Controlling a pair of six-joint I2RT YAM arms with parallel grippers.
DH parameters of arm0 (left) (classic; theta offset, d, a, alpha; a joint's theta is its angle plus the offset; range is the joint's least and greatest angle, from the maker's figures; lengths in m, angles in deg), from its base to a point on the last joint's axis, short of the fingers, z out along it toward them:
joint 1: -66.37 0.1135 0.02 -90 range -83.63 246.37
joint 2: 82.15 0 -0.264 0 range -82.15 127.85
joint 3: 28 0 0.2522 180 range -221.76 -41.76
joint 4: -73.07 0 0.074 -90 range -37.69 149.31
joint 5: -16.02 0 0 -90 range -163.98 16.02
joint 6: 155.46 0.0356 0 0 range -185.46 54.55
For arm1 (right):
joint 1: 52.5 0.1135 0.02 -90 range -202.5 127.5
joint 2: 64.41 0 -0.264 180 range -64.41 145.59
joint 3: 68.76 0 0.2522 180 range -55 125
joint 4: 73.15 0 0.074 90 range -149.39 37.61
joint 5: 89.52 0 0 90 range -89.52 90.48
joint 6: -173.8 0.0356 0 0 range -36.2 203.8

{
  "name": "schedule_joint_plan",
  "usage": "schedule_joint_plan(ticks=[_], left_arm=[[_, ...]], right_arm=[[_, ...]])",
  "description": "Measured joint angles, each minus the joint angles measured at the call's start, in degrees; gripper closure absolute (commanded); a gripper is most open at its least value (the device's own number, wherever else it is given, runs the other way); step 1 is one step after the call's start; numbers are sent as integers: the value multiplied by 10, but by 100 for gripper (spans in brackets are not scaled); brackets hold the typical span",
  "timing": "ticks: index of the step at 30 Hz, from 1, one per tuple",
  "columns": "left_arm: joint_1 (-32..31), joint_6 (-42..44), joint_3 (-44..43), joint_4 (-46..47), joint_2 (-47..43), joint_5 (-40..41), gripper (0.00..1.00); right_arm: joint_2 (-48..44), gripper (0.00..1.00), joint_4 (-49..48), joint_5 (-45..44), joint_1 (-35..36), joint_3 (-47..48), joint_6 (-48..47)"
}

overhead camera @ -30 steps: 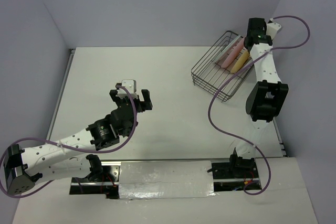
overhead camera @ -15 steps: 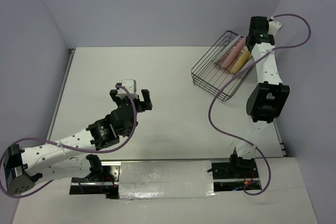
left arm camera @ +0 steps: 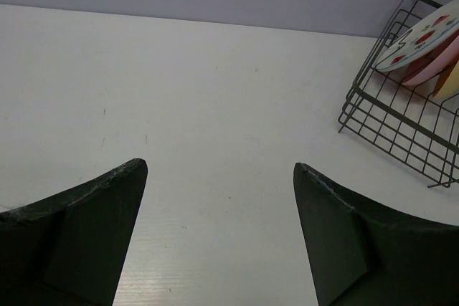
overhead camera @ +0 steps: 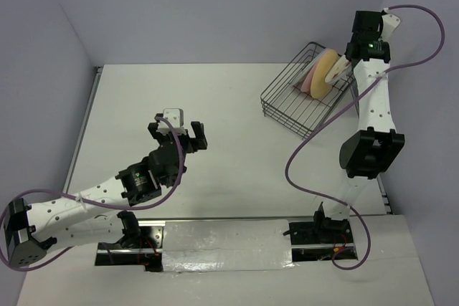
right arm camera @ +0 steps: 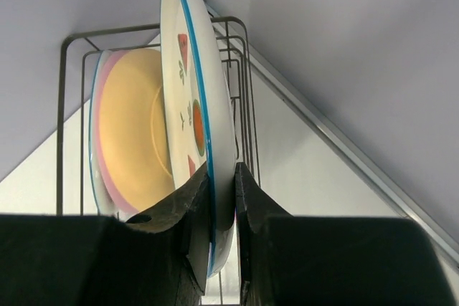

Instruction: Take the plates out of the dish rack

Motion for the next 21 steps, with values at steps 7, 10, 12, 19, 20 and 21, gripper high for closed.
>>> schedule_joint_plan(ticks=[7,10,12,19,20,21], left_arm=[[0,0,0,0,-2,0,5],[0,0,0,0,-2,0,5],[0,0,0,0,-1,0,5],[0,0,0,0,-1,0,5],[0,0,0,0,-1,0,5],[0,0,0,0,-1,0,5]], right_arm=[[-11,100,17,30,0,8,2],[-12,100,35,38,0,24,2],[-18,100,41,42,0,27,3],[-49,100,52,74,1,30,12],[-54,100,53,82,2,30,14],[-59,100,53,89,2,32,16]])
